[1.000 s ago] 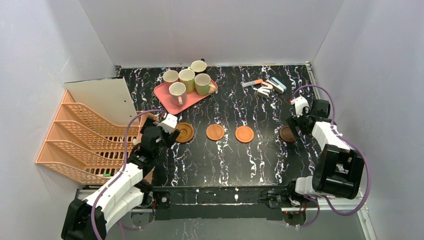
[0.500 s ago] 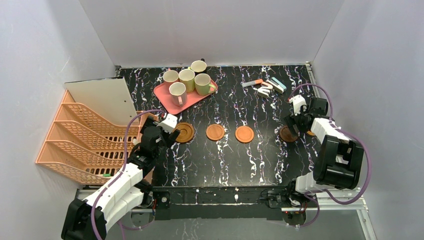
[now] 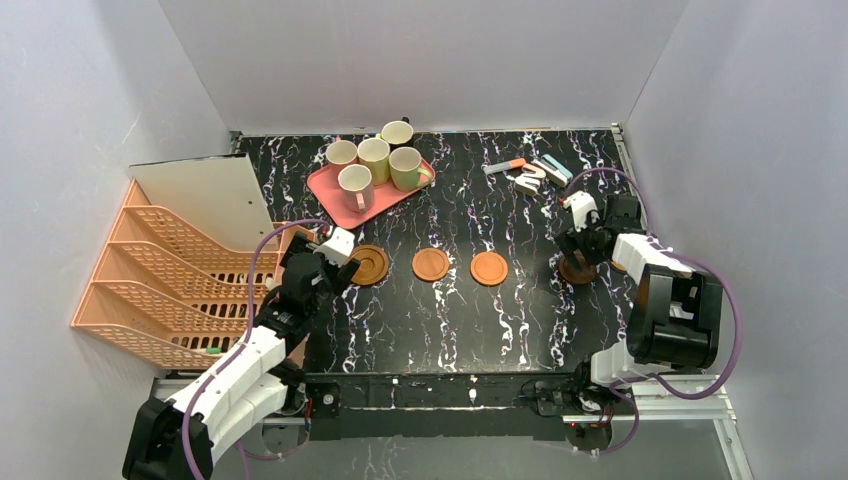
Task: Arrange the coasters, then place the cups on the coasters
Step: Move the coaster to the center of the board.
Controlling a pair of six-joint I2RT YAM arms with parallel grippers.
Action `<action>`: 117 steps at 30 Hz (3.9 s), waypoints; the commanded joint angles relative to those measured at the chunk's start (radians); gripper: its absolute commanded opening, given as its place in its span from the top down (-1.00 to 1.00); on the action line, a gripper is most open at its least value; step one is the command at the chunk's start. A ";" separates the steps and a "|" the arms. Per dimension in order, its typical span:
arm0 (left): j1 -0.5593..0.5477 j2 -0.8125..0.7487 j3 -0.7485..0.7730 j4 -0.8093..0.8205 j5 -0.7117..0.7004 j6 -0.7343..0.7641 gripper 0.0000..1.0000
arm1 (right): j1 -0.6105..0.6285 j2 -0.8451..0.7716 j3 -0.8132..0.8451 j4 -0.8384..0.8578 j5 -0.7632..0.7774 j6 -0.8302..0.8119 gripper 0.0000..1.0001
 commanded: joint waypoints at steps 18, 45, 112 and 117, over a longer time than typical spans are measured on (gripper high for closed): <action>0.005 -0.018 -0.011 0.022 -0.011 -0.008 -0.96 | 0.219 -0.054 -0.030 -0.131 -0.015 0.065 -0.97; 0.005 -0.006 -0.010 0.026 -0.013 -0.008 -0.96 | 0.333 -0.017 -0.018 0.035 0.120 0.139 -0.97; 0.005 -0.012 -0.019 0.026 0.006 -0.003 -0.96 | -0.430 0.220 0.290 -0.131 -0.409 0.192 -0.97; 0.005 -0.010 -0.019 0.027 0.007 -0.001 -0.96 | -0.454 0.248 0.302 -0.136 -0.422 0.199 -0.97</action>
